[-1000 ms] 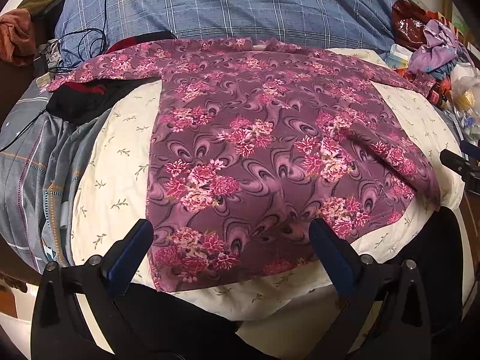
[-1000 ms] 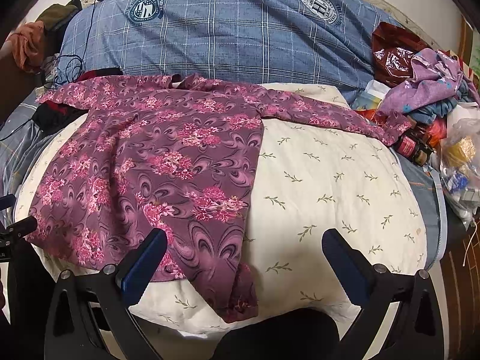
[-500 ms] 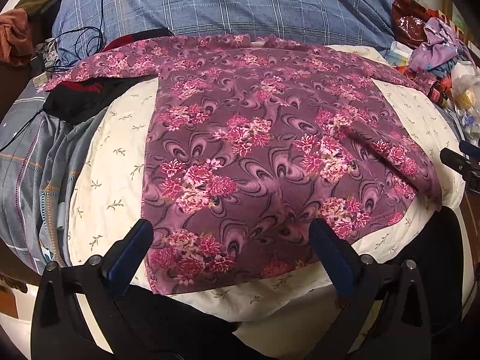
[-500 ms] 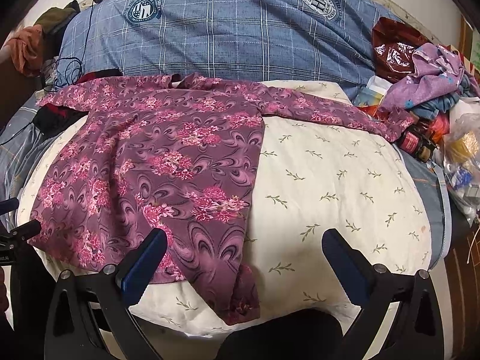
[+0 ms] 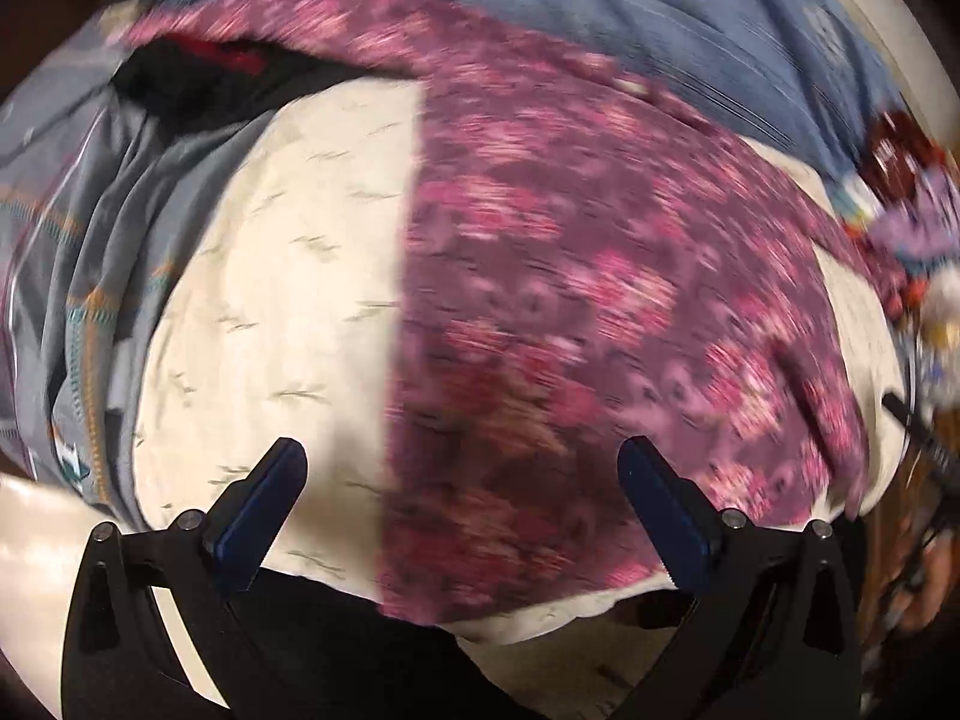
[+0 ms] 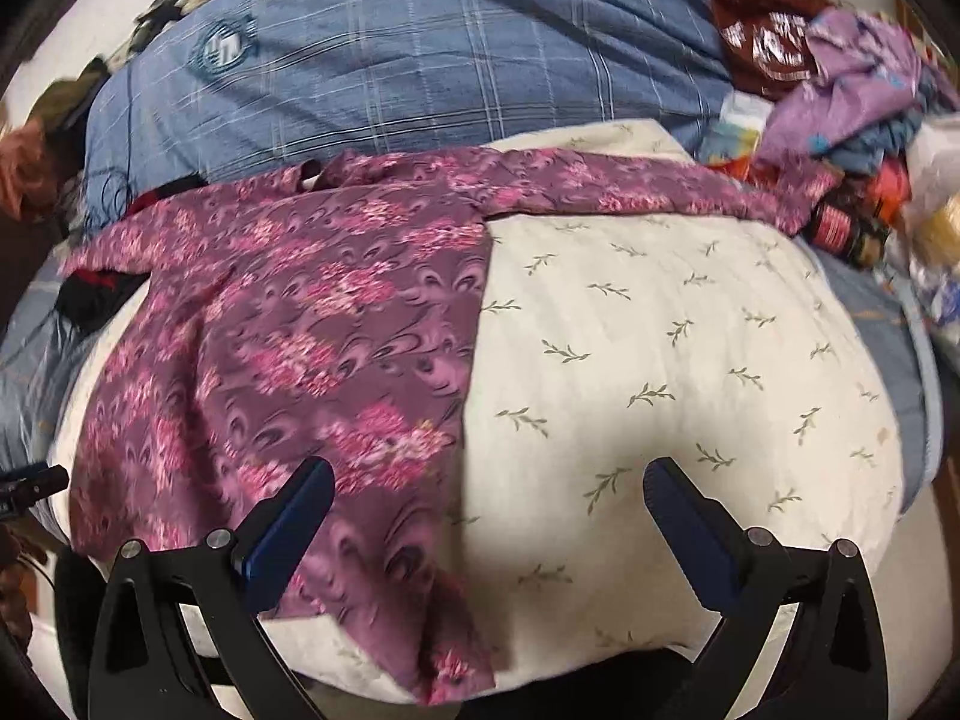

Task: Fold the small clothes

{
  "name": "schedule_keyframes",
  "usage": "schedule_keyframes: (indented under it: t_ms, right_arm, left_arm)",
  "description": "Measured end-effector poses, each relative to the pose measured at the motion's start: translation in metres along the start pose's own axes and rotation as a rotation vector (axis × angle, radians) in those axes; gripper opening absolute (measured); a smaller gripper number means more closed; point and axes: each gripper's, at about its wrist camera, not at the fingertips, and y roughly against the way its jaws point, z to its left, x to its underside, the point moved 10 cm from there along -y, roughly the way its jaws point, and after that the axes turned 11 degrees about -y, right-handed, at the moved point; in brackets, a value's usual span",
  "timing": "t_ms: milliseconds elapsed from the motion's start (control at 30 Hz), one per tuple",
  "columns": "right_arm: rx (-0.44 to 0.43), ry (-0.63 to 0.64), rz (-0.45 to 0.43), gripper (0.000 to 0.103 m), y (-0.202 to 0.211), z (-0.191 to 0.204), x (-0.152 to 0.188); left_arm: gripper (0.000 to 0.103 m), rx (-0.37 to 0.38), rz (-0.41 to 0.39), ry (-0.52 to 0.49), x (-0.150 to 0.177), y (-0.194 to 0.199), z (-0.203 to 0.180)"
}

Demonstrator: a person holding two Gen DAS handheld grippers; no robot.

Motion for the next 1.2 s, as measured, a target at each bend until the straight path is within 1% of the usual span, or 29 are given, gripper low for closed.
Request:
schedule_keyframes:
  t_ms: [100, 200, 233, 267, 333, 367, 400, 433, 467, 500, 533, 567, 600, 633, 667, 733, 800, 833, 867, 900, 933, 967, 1000, 1033, 1067, 1100, 1133, 1167, 1200]
  right_arm:
    - [-0.045, -0.045, 0.043, 0.101, -0.016, 0.000, 0.001]
    - [-0.102, -0.091, 0.095, 0.096, -0.034, 0.005, 0.006]
    - [-0.129, -0.108, 0.119, 0.093, -0.040, 0.008, 0.008]
    - [-0.150, -0.116, 0.135, 0.092, -0.044, 0.012, 0.010]
    - [-0.179, -0.109, 0.141, 0.090, -0.049, 0.020, 0.013]
    - [-0.200, -0.093, 0.140, 0.083, -0.048, 0.027, 0.013]
    - [-0.239, -0.071, 0.151, 0.076, -0.047, 0.036, 0.016]
    - [-0.272, -0.058, 0.170, 0.055, -0.048, 0.043, 0.019]
    - [-0.289, -0.046, 0.190, 0.034, -0.049, 0.048, 0.023]
    - [-0.294, -0.031, 0.202, 0.026, -0.050, 0.052, 0.026]
    - [-0.285, -0.017, 0.191, 0.013, -0.050, 0.052, 0.026]
    - [-0.289, -0.012, 0.179, 0.004, -0.049, 0.051, 0.025]
    - [-0.302, -0.018, 0.168, 0.004, -0.047, 0.049, 0.023]
    - [-0.316, -0.030, 0.144, 0.004, -0.042, 0.045, 0.016]
    - [-0.311, -0.037, 0.104, 0.004, -0.035, 0.038, 0.006]
    - [-0.277, -0.077, 0.055, 0.004, -0.032, 0.018, -0.014]
    - [-0.204, -0.127, 0.050, 0.004, -0.039, -0.008, -0.027]
    - [-0.183, -0.133, 0.057, 0.005, -0.039, -0.016, -0.028]
    - [-0.177, -0.142, 0.059, 0.012, -0.035, -0.021, -0.027]
    - [-0.185, -0.155, 0.059, 0.012, -0.030, -0.025, -0.024]
    - [-0.217, -0.177, 0.071, 0.015, -0.024, -0.028, -0.018]
    - [-0.241, -0.193, 0.085, 0.025, -0.019, -0.030, -0.012]
    - [-0.268, -0.205, 0.098, 0.034, -0.014, -0.034, -0.005]
    - [-0.309, -0.215, 0.114, 0.057, -0.008, -0.035, 0.005]
    - [-0.345, -0.224, 0.123, 0.071, -0.004, -0.035, 0.014]
    - [-0.380, -0.229, 0.127, 0.073, 0.000, -0.034, 0.021]
    - [-0.422, -0.220, 0.139, 0.073, 0.003, -0.030, 0.030]
    - [-0.427, -0.202, 0.144, 0.073, 0.002, -0.025, 0.033]
    - [-0.407, -0.159, 0.142, 0.073, -0.002, -0.022, 0.038]
  left_arm:
    - [0.103, 0.042, 0.048, 0.057, 0.006, -0.012, 0.010]
    - [0.103, 0.115, 0.109, 0.082, 0.019, -0.028, 0.002]
    - [0.103, 0.155, 0.135, 0.086, 0.025, -0.035, -0.007]
    - [0.103, 0.174, 0.151, 0.085, 0.029, -0.039, -0.012]
    - [0.103, 0.151, 0.153, 0.070, 0.030, -0.040, -0.018]
    - [0.103, 0.164, 0.153, 0.068, 0.030, -0.040, -0.023]
    - [0.103, 0.211, 0.153, 0.081, 0.030, -0.038, -0.030]
    - [0.103, 0.262, 0.152, 0.100, 0.030, -0.036, -0.037]
    - [0.103, 0.288, 0.152, 0.110, 0.029, -0.034, -0.041]
    - [0.096, 0.293, 0.151, 0.115, 0.029, -0.034, -0.044]
    - [0.080, 0.270, 0.153, 0.118, 0.030, -0.034, -0.043]
    - [0.069, 0.240, 0.148, 0.115, 0.030, -0.032, -0.040]
    - [0.033, 0.209, 0.139, 0.100, 0.029, -0.029, -0.036]
    - [0.005, 0.200, 0.149, 0.096, 0.030, -0.028, -0.033]
    - [0.006, 0.191, 0.161, 0.110, 0.031, -0.029, -0.027]
    - [0.006, 0.178, 0.171, 0.146, 0.032, -0.032, -0.013]
    - [0.006, 0.200, 0.174, 0.168, 0.035, -0.031, -0.009]
    - [0.006, 0.196, 0.169, 0.171, 0.037, -0.027, -0.009]
    - [0.006, 0.198, 0.159, 0.163, 0.038, -0.023, -0.009]
    - [0.006, 0.204, 0.153, 0.161, 0.041, -0.021, -0.009]
    - [0.011, 0.225, 0.138, 0.167, 0.045, -0.015, -0.010]
    - [0.017, 0.245, 0.126, 0.169, 0.047, -0.012, -0.011]
    - [0.038, 0.275, 0.116, 0.171, 0.051, -0.008, -0.015]
    - [0.061, 0.310, 0.107, 0.174, 0.056, -0.005, -0.020]
    - [0.068, 0.341, 0.094, 0.180, 0.057, -0.004, -0.025]
    - [0.072, 0.367, 0.079, 0.184, 0.055, -0.006, -0.034]
    - [0.072, 0.393, 0.075, 0.181, 0.056, -0.007, -0.040]
    - [0.072, 0.414, 0.082, 0.185, 0.054, -0.012, -0.046]
    - [0.072, 0.422, 0.089, 0.199, 0.048, -0.019, -0.051]
